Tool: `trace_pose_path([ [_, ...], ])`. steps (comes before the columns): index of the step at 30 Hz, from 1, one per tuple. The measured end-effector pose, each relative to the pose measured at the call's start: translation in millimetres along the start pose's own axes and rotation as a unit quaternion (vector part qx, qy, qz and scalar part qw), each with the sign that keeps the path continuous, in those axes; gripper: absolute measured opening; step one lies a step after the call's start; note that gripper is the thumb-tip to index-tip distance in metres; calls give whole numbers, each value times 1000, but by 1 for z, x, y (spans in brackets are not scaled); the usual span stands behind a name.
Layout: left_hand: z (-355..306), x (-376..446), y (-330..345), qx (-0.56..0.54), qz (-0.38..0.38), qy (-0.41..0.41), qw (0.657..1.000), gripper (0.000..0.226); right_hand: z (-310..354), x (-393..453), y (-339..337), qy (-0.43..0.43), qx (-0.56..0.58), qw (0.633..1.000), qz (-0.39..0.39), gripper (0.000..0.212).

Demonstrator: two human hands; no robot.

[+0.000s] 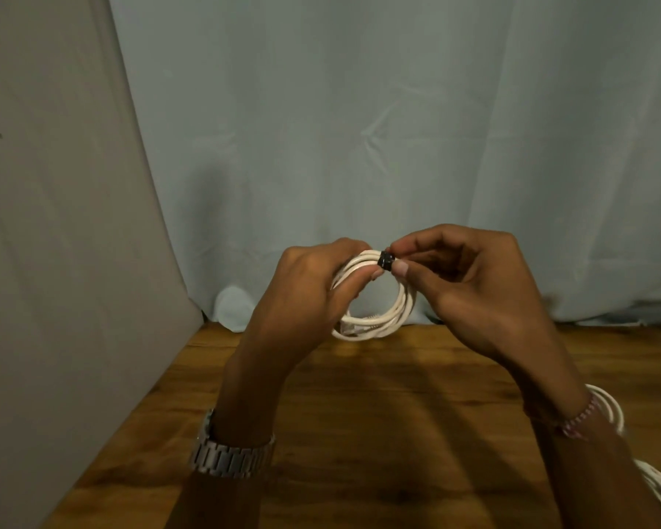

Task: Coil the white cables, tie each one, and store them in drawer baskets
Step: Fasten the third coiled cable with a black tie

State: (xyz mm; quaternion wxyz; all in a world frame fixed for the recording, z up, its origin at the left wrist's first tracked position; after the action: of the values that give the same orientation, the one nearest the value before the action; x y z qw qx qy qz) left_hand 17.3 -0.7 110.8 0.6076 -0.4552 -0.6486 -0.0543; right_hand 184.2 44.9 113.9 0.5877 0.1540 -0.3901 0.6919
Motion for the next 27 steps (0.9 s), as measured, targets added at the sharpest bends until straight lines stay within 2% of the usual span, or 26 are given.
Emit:
trace_pose_path([
  [6,8,-1,13,16,70,-60,996,30,-5,2,0,19,12,1000,13,15],
  [10,11,-4,15,-17,93,-86,992,23,-7,3,0,15,5,999,33,19],
  [15,16,-7,13,-187,73,-197,960,10,-2,1,7,-23,-45,997,61,21],
  [18,18,-7,11,-206,50,-232,949,11,-2,1,9,-33,-51,998,36,18],
  [22,19,-7,13,-256,47,-258,930,30,-7,1,10,-5,-58,997,42,21],
  [27,20,-6,14,-240,32,-249,938,13,-13,2,8,24,-79,996,39,17],
])
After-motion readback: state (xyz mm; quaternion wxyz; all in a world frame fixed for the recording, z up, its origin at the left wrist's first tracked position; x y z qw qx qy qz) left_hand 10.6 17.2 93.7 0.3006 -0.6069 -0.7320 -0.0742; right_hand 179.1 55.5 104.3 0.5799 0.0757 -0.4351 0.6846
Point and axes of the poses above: each hand's wrist, its own x-axis towards the middle knuckle, its own y-axis out of the palm, z = x × y, the point moved 6 cm from there along x, towards the middle knuckle, and after that the axes turned 4 degrees about -x, right-handed, at the moved point
